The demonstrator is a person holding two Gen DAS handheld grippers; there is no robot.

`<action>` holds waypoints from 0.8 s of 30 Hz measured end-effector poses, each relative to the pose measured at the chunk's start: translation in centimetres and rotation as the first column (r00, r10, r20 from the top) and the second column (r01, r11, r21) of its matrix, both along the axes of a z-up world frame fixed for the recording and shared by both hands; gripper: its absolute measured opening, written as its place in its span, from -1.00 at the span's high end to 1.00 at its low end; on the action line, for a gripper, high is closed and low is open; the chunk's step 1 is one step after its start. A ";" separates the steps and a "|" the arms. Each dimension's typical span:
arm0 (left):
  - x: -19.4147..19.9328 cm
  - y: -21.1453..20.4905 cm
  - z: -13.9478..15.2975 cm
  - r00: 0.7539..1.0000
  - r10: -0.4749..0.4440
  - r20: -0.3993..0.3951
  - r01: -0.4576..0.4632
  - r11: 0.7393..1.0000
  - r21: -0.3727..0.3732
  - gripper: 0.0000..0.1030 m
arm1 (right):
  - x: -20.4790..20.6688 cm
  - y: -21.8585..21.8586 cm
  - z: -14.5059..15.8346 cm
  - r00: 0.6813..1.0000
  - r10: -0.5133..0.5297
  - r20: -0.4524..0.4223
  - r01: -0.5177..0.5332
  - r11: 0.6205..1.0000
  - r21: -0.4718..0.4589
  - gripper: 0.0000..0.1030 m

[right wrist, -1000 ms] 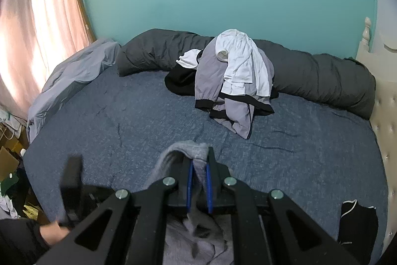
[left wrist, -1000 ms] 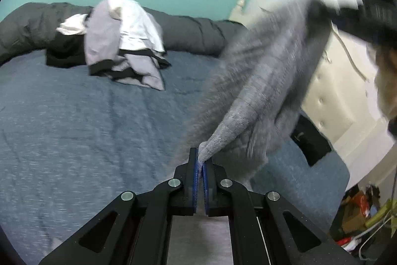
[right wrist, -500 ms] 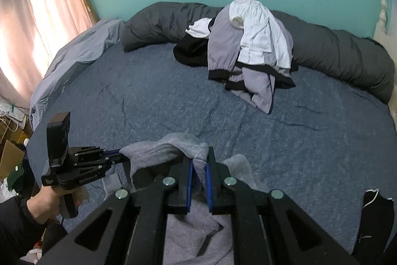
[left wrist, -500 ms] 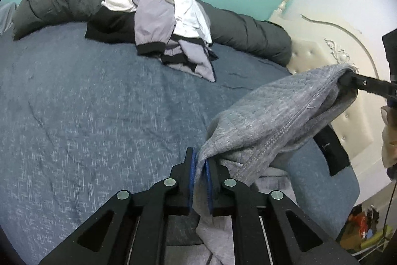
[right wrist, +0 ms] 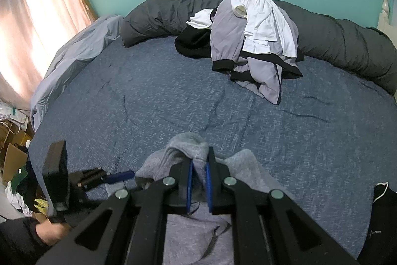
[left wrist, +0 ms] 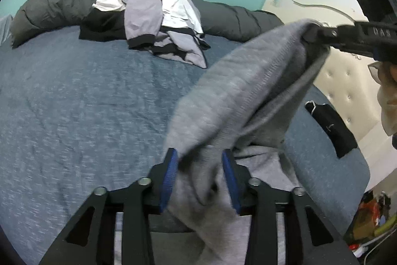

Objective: Fold clothes

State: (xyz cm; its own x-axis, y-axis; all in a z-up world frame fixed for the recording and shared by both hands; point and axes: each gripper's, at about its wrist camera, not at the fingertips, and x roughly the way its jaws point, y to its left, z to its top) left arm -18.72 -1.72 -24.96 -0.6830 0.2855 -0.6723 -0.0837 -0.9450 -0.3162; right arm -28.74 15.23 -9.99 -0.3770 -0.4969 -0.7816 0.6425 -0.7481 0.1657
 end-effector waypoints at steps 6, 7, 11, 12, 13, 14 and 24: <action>-0.8 1.6 -2.0 1.000 0.029 0.008 -0.029 0.999 -0.042 0.02 | 0.1 -0.1 -0.1 1.000 0.005 0.002 -0.005 1.000 -0.008 0.84; -1.1 1.7 -2.3 0.999 0.036 0.005 -0.036 0.998 -0.047 0.02 | 0.1 -0.1 -0.1 1.000 0.008 0.000 -0.008 1.000 -0.008 0.84; -1.9 1.7 -3.3 0.998 0.063 0.006 -0.063 0.995 -0.074 0.02 | 0.1 0.0 0.0 1.000 0.017 -0.005 -0.017 1.000 -0.007 0.84; -2.1 1.5 -3.5 0.997 0.071 0.002 -0.071 0.994 -0.079 0.02 | 0.1 0.1 -0.1 1.000 0.018 -0.005 -0.018 1.000 -0.008 0.84; -2.1 1.3 -3.5 0.997 0.082 -0.006 -0.082 0.993 -0.079 0.03 | 0.1 0.2 -0.1 1.000 0.019 -0.005 -0.019 1.000 -0.010 0.84; -2.0 1.0 -3.5 0.995 0.094 -0.015 -0.095 0.993 -0.075 0.03 | 0.2 0.3 -0.1 1.000 0.021 -0.007 -0.021 1.000 -0.011 0.84; -2.3 -0.4 -4.1 0.990 0.139 -0.011 -0.139 0.988 -0.072 0.03 | 0.4 0.0 -0.5 0.999 0.035 -0.005 -0.035 0.999 -0.019 0.84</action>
State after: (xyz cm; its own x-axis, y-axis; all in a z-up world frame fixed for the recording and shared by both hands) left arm -20.99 -2.11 -29.04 -0.7167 0.1383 -0.6835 0.0486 -0.9679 -0.2467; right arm -28.32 15.25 -10.46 -0.3622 -0.5248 -0.7703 0.6693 -0.7216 0.1770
